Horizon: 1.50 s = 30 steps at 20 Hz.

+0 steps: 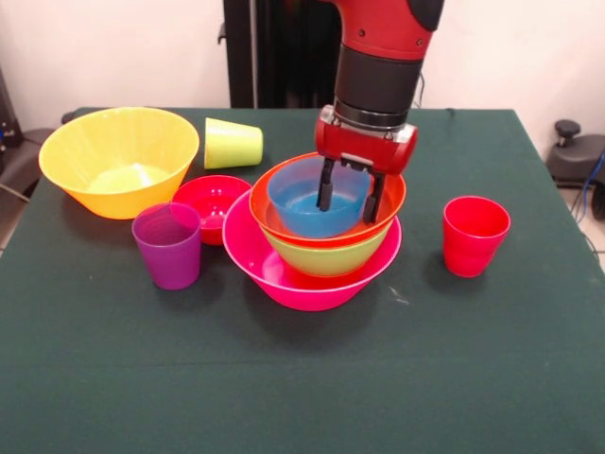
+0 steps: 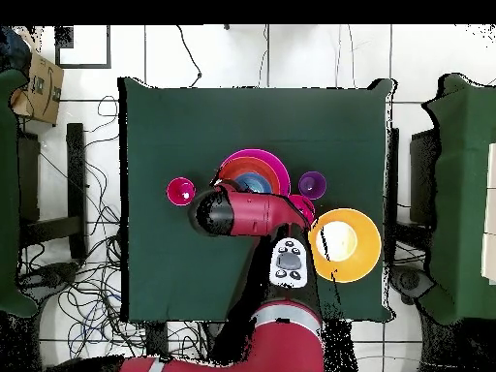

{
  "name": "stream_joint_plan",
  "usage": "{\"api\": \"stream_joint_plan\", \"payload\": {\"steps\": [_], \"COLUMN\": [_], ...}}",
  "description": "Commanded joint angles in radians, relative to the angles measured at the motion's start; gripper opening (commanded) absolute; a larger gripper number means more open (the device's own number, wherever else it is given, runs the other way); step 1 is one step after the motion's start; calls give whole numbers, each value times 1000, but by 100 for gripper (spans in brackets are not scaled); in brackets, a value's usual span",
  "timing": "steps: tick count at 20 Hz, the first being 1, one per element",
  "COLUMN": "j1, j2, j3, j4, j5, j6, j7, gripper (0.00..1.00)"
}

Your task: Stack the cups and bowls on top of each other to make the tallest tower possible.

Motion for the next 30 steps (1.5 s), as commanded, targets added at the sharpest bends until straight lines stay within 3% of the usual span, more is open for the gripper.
{"api": "stream_joint_plan", "payload": {"steps": [1, 14, 23, 30], "j1": [1, -11, -97, -161], "j2": [-84, -145, -262, -301], "j3": [75, 99, 138, 180], "j4": [-21, 16, 72, 91], "j5": [38, 56, 43, 28], "j6": [113, 155, 274, 319], "j7": [83, 66, -43, -79], "gripper": [100, 100, 100, 100]}}
